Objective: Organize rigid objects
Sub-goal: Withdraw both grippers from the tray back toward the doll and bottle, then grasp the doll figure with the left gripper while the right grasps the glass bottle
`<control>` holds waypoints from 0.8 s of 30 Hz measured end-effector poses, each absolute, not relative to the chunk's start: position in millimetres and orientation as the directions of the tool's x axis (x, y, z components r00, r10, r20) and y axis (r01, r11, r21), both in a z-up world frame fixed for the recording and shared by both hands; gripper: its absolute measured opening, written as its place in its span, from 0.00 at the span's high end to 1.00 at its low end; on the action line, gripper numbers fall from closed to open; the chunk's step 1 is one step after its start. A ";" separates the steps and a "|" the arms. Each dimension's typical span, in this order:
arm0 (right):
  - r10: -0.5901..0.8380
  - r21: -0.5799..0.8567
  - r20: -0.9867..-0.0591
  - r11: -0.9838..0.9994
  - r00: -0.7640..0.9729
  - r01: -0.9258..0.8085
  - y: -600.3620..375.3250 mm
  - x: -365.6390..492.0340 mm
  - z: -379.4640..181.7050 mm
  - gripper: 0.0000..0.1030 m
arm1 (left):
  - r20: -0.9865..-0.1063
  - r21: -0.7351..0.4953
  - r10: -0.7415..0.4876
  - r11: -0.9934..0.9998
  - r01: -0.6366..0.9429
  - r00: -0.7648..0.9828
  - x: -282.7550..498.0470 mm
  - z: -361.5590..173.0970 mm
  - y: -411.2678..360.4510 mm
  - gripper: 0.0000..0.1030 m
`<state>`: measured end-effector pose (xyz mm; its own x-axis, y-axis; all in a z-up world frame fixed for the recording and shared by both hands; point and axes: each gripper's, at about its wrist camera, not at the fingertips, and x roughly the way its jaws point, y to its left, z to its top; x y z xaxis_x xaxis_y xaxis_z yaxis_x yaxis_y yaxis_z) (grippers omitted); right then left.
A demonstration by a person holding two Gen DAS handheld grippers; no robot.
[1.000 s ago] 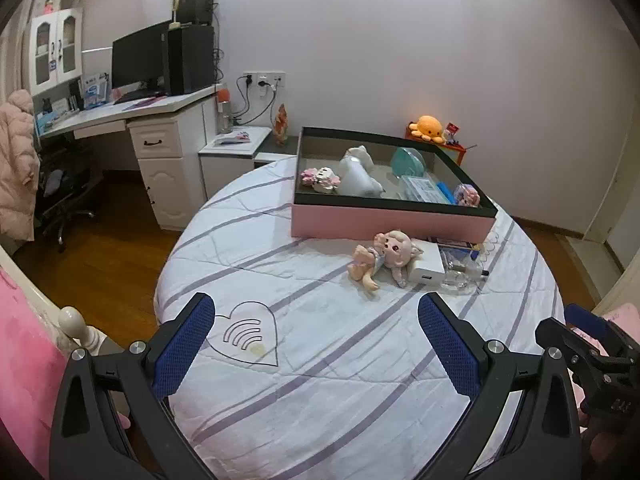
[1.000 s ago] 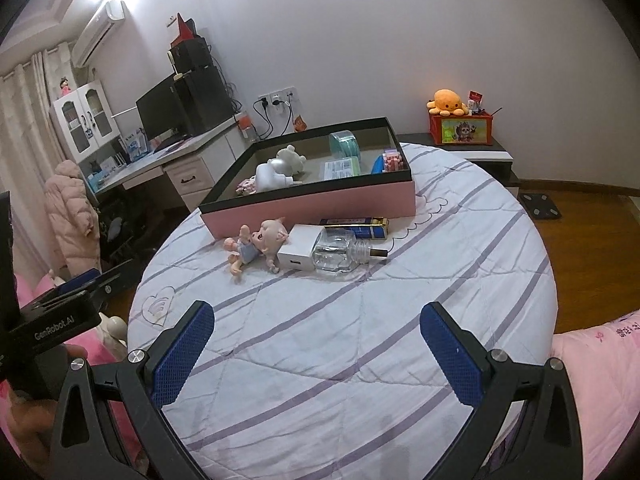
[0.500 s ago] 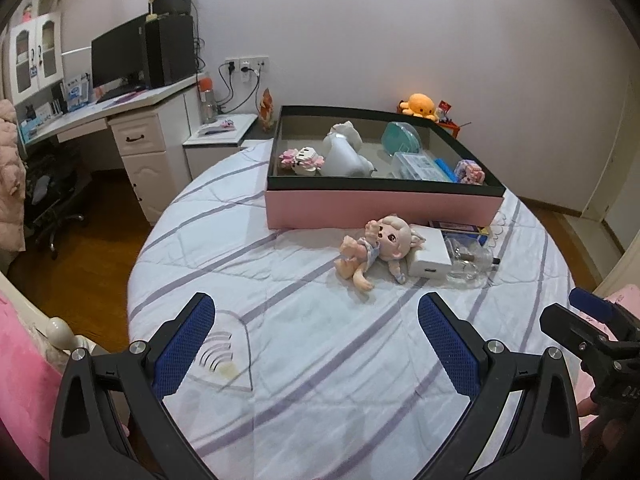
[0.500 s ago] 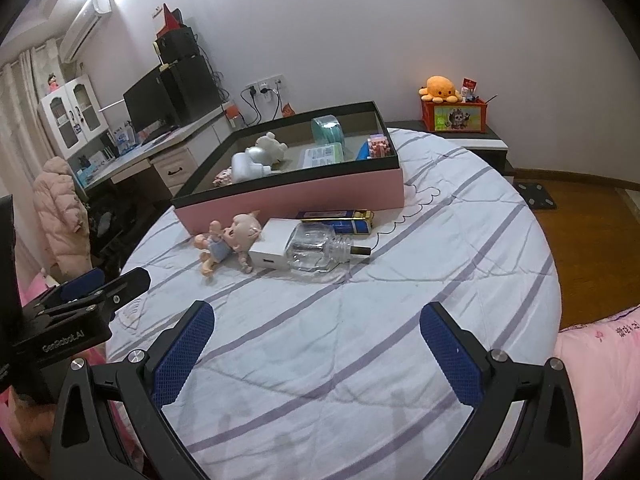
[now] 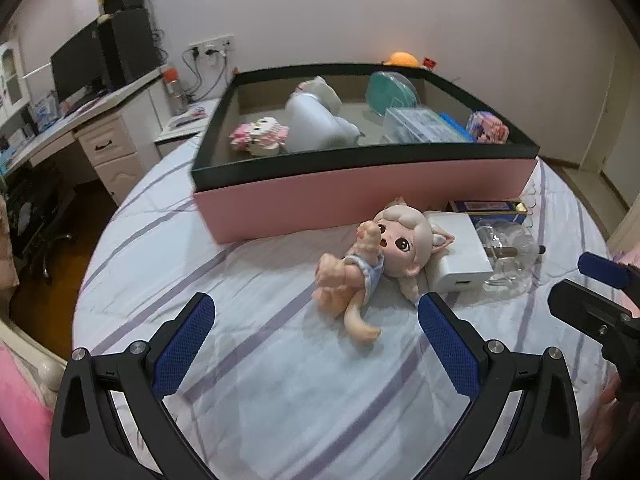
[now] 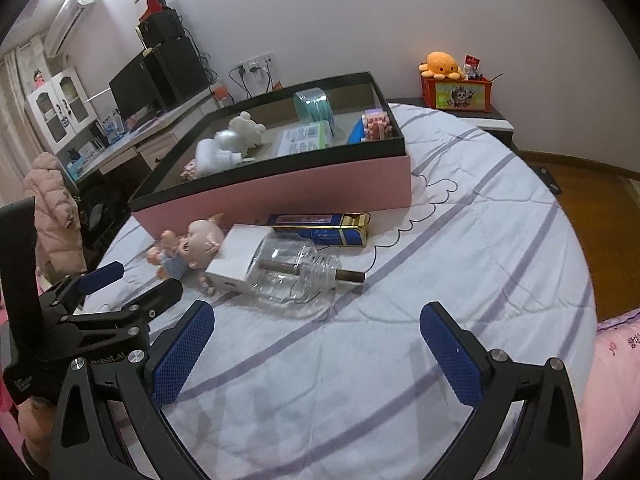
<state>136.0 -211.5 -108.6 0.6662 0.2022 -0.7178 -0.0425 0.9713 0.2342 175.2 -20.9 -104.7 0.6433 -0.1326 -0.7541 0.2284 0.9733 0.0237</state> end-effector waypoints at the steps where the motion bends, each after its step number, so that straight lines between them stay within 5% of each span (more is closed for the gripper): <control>1: 0.204 0.235 -0.721 0.971 0.662 -0.044 -211.3 139.6 -110.9 0.00 | -0.757 0.021 -0.139 0.971 0.237 0.638 178.6 -106.1 -22.1 0.00; 18: 0.149 0.190 -0.748 0.982 0.647 -0.007 -208.5 167.8 -124.1 0.00 | -0.779 -0.070 -0.215 0.963 0.259 0.588 210.4 -116.4 -28.9 0.03; 24: 0.105 0.158 -0.748 0.987 0.655 0.022 -211.1 162.7 -122.1 0.10 | -0.765 -0.099 -0.244 0.959 0.266 0.595 202.7 -114.9 -23.1 0.11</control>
